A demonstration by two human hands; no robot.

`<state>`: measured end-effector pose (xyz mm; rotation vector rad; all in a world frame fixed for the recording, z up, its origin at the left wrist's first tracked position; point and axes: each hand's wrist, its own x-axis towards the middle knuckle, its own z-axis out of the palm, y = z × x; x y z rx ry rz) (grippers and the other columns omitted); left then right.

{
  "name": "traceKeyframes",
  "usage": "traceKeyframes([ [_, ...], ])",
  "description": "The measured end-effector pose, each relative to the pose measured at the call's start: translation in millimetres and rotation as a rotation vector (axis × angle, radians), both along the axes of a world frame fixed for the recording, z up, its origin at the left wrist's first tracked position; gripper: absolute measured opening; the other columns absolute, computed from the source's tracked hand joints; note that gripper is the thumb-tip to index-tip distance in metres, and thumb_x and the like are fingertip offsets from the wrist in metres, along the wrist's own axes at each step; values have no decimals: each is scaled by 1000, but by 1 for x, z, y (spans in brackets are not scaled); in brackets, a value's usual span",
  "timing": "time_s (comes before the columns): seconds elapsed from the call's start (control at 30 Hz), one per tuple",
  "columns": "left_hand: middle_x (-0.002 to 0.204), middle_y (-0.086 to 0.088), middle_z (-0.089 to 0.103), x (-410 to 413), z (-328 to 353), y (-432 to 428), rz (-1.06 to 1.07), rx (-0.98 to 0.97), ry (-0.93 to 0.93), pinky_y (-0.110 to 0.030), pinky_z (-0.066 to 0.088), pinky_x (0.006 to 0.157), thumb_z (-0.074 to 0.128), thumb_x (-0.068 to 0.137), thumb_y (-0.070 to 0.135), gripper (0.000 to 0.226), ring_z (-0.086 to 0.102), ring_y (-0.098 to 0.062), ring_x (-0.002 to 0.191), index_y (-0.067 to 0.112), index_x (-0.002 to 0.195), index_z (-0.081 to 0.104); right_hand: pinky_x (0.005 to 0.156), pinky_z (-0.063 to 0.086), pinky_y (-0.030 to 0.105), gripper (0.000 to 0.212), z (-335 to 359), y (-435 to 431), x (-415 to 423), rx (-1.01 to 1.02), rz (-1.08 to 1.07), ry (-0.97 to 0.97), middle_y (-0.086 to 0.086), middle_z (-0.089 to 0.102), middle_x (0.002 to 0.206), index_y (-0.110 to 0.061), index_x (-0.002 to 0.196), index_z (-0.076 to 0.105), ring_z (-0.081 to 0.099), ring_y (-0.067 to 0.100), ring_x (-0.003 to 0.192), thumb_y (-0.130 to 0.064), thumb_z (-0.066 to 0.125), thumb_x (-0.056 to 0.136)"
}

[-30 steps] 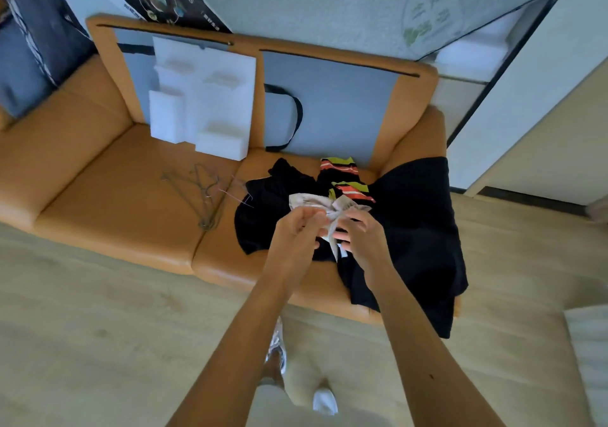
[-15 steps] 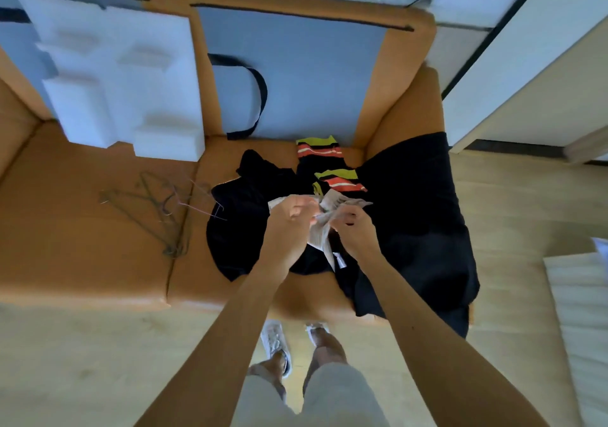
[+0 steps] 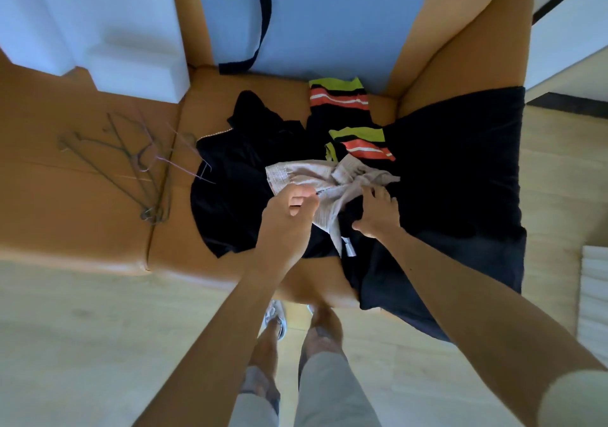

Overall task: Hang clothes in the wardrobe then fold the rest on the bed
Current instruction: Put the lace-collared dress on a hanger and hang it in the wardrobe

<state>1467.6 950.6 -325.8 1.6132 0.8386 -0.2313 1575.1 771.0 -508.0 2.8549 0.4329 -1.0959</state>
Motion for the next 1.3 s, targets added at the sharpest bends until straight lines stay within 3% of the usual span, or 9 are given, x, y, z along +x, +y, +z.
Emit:
traceKeyframes([
  [0.17,111,5,70,3,-21,2,13,8,42,-31,53,93,55,100,24,16,66,-11,106,21,111,66,119,-3,65,129,-38,-15,14,-220,194,69,15,-2,167,-16,158,-9,-11,35,153,-53,79,72],
  [0.37,108,7,69,18,-42,-1,-49,27,34,-23,52,86,55,100,24,20,66,-8,103,18,115,66,115,-4,69,141,-69,-13,27,-281,262,179,10,28,161,-17,156,-18,20,34,150,-56,82,66],
  [0.57,108,7,69,10,-51,0,-51,13,50,-24,52,86,55,100,25,17,66,-9,103,22,112,66,116,23,54,60,-61,-18,29,-370,325,235,3,63,109,-12,148,36,59,27,109,-15,55,92],
  [0.67,108,6,69,1,-43,-1,-66,8,72,-28,53,89,56,99,26,18,66,-10,102,22,113,67,107,37,48,61,-28,-14,27,-252,215,325,9,62,124,-8,149,34,57,32,116,-24,56,94],
  [0.83,107,7,68,-8,-5,-2,-124,-3,55,-25,51,85,55,100,29,16,66,-9,100,24,111,66,78,49,36,27,64,-16,26,102,28,422,9,63,110,-12,112,60,60,26,95,-11,63,85],
  [0.97,104,13,65,-13,30,3,-155,20,16,-14,43,76,56,100,30,15,63,-5,98,25,111,64,66,43,37,13,150,-7,23,348,6,379,4,62,71,-10,69,60,59,22,73,-5,58,81],
  [1.1,110,15,60,-16,68,15,-243,41,-100,-8,42,78,64,96,26,26,59,-4,109,22,121,57,83,53,45,24,232,14,24,566,83,245,-5,70,87,-27,81,68,66,22,90,-6,58,90],
  [1.2,132,14,55,-17,93,24,-368,124,-296,-19,41,108,76,83,24,61,48,3,129,30,136,46,87,52,46,22,292,35,20,786,139,145,-5,69,96,-21,87,71,66,18,98,-5,57,86],
  [1.3,152,5,43,-7,124,36,-407,236,-386,-40,34,119,81,70,43,108,37,-10,144,33,157,17,73,38,25,49,360,61,17,928,165,70,-11,56,84,-40,76,64,54,-4,80,7,56,86],
])
